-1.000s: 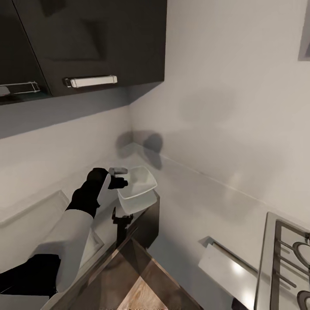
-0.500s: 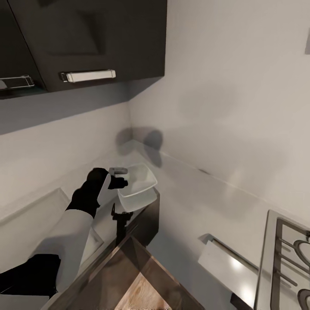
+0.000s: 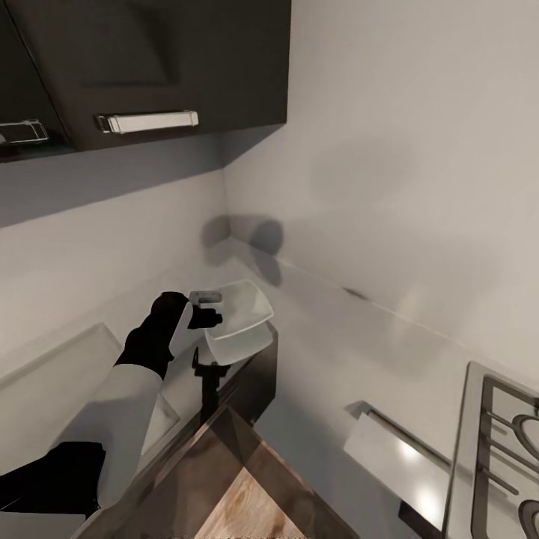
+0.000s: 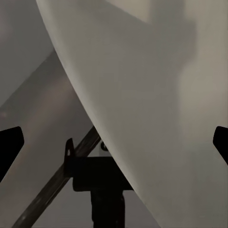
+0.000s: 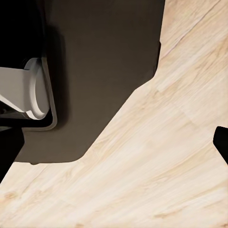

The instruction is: In the kitchen, take the Vidalia onion out of the sink, dice it on the chopping board with the paring knife, put the diced onion into the bowl on the countertop, then place both the paring knife and the chopping board into the sink.

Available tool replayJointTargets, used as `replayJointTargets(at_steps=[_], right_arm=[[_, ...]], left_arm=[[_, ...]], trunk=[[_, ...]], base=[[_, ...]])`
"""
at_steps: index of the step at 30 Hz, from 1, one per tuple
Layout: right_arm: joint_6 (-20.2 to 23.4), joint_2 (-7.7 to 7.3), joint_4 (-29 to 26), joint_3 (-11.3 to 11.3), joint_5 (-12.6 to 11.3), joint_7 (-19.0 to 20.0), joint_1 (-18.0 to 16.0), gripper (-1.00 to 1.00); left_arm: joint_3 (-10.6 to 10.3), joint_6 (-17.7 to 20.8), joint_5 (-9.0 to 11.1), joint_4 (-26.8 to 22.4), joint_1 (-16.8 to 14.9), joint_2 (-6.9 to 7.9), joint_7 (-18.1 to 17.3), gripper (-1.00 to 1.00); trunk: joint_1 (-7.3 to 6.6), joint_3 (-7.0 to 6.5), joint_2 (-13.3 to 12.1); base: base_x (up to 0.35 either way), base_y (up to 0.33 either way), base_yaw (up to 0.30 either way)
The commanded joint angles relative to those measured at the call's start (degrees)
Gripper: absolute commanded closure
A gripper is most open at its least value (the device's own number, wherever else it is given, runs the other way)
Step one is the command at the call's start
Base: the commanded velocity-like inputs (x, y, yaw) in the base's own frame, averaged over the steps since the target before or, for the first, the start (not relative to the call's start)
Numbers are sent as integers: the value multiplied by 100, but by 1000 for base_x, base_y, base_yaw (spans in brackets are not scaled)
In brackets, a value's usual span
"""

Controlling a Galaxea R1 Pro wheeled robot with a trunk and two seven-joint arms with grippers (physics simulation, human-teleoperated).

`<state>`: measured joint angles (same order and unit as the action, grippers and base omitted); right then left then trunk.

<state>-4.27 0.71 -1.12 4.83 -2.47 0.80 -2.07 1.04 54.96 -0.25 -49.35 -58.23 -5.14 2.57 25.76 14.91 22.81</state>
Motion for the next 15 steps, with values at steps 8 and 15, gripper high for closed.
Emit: replayJointTargets(at_steps=[8,15], right_arm=[[-21,-1,6,44,-28,10,-4,-100],[-21,-1,6,44,-27,10,-4,-100]], left_arm=[[16,24,-1,-7,-4,-2,19,-100],[16,24,-1,-5,-4,4,16,-100]], trunk=[[3,82,11],[3,145,11]], base=[[0,0,0],[0,0,0]])
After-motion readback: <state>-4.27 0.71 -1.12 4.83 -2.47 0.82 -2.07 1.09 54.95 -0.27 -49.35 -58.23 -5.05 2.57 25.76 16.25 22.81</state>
